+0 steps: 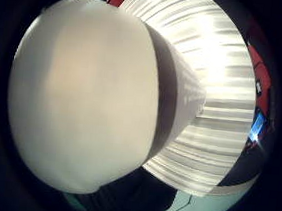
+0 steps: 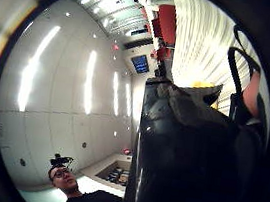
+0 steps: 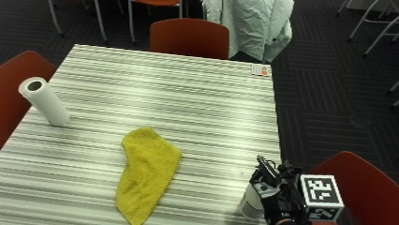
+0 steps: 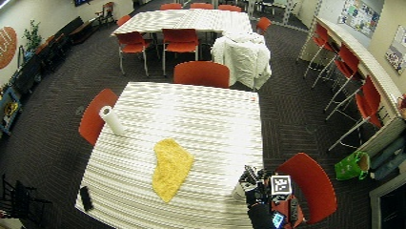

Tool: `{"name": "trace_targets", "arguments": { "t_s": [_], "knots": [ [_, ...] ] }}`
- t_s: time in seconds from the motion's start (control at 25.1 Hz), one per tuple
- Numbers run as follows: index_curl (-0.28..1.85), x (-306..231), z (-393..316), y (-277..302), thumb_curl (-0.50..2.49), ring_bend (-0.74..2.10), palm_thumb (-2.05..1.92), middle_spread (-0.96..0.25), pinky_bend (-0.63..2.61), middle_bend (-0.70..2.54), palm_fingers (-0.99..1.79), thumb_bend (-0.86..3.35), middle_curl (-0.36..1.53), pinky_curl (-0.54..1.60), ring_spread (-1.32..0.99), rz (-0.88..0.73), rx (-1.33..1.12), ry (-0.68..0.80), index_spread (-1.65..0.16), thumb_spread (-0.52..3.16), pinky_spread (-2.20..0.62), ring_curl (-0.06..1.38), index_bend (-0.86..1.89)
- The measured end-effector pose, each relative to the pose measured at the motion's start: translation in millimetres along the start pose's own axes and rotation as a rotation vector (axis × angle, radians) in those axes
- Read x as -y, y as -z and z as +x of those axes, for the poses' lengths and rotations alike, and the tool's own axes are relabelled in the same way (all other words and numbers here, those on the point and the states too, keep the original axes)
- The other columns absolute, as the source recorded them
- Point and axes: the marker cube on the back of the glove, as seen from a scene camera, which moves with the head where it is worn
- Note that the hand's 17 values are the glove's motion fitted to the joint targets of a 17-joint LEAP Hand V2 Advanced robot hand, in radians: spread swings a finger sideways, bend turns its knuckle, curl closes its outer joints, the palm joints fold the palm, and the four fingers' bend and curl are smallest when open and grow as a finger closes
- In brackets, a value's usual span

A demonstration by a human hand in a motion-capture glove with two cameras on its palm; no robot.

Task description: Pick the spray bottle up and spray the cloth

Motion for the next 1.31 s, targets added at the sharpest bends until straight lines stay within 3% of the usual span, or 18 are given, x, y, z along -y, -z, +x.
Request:
{"name": "trace_targets", "arguments": {
  "t_s": [0.36,0.64,1.31],
  "knots": [
    [0.57,9,-108,15,0.77,0.56,1.24,-0.06,0.10,0.61,0.94,-0.01,0.56,0.11,-0.18,0.060,0.045,0.103,-0.17,0.35,-0.02,0.48,0.56],
    [0.58,13,-122,5,0.79,0.55,1.23,-0.06,0.10,0.61,0.94,-0.01,0.57,0.12,-0.19,0.074,0.024,0.082,-0.17,0.31,-0.03,0.49,0.55],
    [0.59,33,-159,-148,0.81,0.54,1.23,-0.06,0.11,0.59,0.96,-0.02,0.58,0.14,-0.21,-0.042,0.098,0.051,-0.17,0.27,-0.05,0.51,0.52]
  ]
}}
